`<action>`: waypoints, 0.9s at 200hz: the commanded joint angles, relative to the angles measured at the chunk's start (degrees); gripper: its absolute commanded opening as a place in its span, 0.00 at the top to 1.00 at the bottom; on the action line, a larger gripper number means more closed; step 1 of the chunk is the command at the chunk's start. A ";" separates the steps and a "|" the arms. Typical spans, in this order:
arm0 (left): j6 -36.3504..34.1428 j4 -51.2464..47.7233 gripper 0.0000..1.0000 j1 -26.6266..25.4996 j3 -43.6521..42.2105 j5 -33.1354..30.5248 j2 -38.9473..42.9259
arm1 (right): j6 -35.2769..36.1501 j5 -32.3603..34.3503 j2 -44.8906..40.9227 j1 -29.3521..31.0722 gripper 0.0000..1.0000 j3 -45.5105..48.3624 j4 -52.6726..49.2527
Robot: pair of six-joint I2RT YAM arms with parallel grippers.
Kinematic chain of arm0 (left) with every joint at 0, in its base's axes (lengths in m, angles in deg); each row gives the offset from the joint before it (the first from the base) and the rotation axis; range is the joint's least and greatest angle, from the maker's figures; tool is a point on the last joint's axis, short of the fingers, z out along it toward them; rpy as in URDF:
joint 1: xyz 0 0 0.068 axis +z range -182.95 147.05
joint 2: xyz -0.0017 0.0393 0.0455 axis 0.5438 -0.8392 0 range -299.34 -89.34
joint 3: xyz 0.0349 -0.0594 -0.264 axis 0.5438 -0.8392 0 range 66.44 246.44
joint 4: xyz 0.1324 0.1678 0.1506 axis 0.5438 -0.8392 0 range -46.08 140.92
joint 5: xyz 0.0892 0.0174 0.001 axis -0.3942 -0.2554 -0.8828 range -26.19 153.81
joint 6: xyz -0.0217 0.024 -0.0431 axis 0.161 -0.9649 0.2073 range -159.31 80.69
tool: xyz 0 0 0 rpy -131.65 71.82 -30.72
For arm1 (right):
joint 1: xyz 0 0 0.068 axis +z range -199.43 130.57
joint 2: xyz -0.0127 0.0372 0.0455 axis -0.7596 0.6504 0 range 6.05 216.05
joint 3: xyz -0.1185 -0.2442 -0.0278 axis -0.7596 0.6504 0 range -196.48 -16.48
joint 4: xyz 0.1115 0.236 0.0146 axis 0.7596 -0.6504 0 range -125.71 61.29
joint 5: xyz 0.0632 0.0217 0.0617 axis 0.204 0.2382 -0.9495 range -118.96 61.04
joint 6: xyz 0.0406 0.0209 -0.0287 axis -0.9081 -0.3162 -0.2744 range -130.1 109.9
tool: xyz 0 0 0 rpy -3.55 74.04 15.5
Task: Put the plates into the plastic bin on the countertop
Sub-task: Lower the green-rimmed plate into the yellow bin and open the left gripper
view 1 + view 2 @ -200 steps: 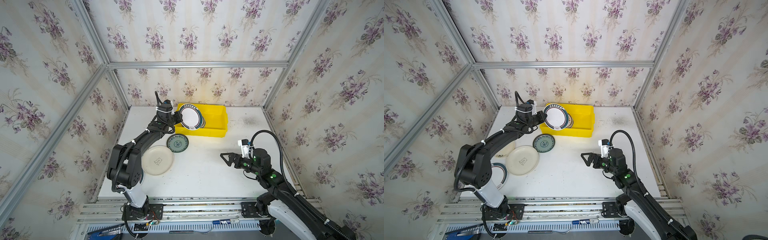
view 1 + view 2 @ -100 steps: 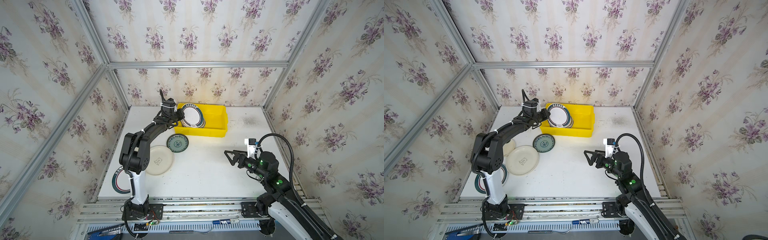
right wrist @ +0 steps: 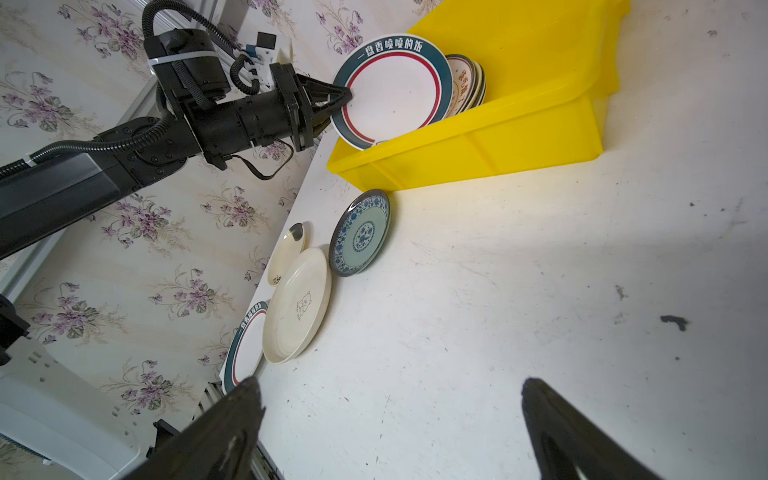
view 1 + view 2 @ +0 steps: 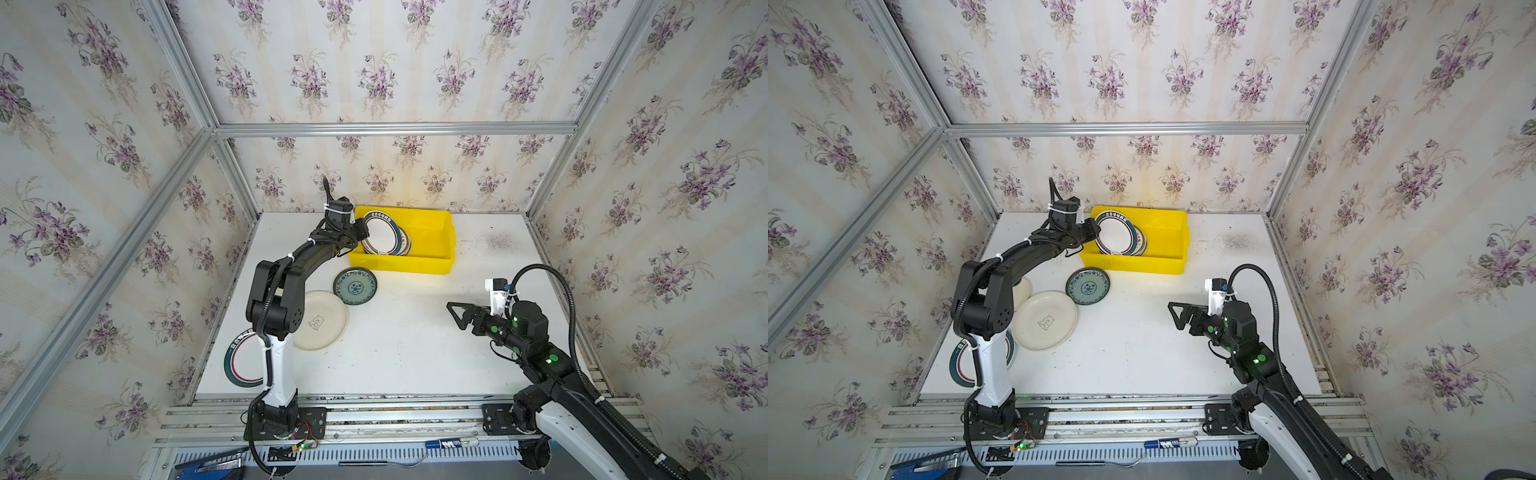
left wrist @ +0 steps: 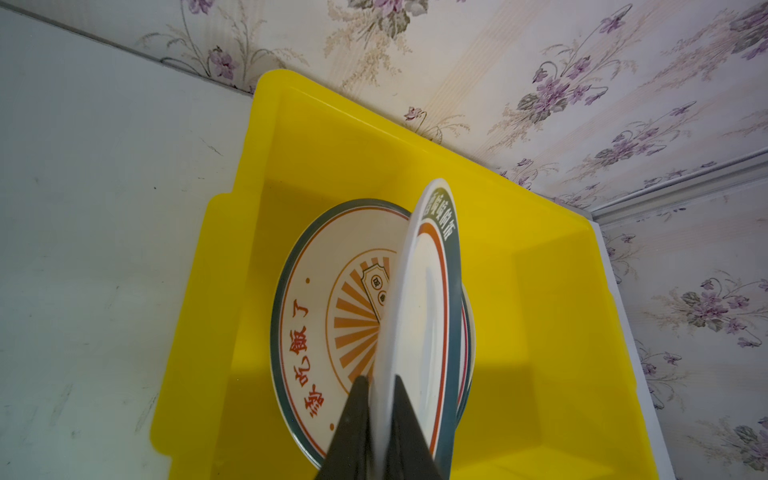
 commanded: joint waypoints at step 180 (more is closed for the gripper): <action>-8.06 -3.51 0.46 -0.02 3.37 -3.55 4.14 | -0.34 1.26 -0.55 0.09 0.00 -1.50 -3.64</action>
